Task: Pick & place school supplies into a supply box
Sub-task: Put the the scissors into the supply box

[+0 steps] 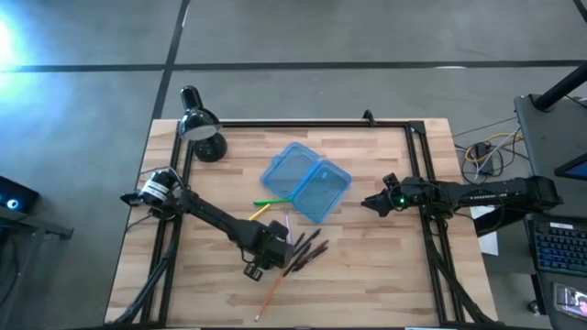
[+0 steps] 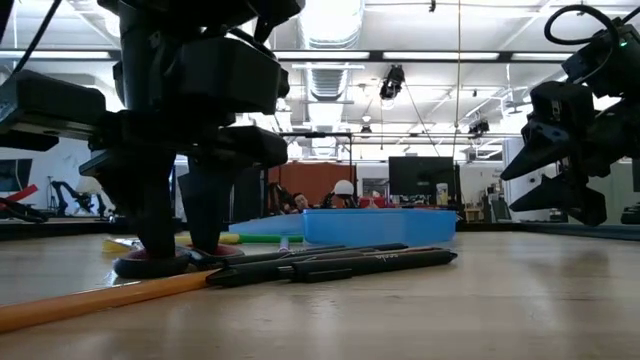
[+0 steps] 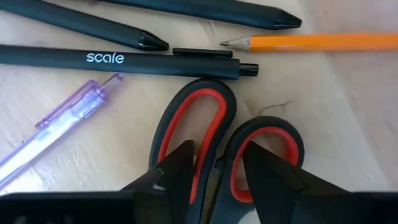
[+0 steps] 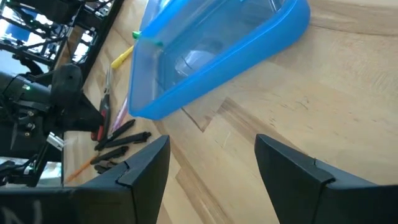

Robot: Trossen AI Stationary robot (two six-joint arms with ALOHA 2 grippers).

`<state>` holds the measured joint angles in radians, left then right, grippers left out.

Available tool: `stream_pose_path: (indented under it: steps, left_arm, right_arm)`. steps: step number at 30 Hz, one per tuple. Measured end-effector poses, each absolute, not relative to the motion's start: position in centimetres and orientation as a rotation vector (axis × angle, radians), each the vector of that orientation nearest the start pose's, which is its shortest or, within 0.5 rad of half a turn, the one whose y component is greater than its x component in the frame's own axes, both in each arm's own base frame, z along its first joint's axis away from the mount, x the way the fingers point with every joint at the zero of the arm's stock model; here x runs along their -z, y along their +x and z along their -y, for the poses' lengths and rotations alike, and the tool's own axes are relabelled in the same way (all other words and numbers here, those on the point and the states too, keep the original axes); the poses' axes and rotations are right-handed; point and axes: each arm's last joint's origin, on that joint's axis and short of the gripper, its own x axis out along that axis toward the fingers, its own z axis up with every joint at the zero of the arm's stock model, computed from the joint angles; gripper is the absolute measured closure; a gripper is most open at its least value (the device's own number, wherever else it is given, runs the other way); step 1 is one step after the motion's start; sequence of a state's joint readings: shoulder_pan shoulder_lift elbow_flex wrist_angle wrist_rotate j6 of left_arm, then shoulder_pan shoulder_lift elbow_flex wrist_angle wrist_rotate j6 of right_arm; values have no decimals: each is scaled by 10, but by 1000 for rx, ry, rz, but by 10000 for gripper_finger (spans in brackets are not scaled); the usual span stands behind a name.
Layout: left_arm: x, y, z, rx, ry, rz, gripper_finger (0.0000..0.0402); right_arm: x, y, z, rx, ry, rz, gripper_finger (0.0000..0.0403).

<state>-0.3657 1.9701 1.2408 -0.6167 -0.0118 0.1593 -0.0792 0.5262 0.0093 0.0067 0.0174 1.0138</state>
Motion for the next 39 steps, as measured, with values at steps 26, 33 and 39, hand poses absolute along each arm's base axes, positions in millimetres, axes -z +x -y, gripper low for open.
stream_pose_path:
  steps: [26,33,39]
  left_arm:
    - [-213,355,95,-49,-101,-1309,337]
    - [-255,372,25,-309,-507,-1085,337]
    - [-285,400,-51,-417,-745,-684,337]
  right_arm:
    - [-120,119,10,346,977,-411,177]
    - [-121,119,12,390,984,-379,177]
    - [-123,119,13,417,993,-339,177]
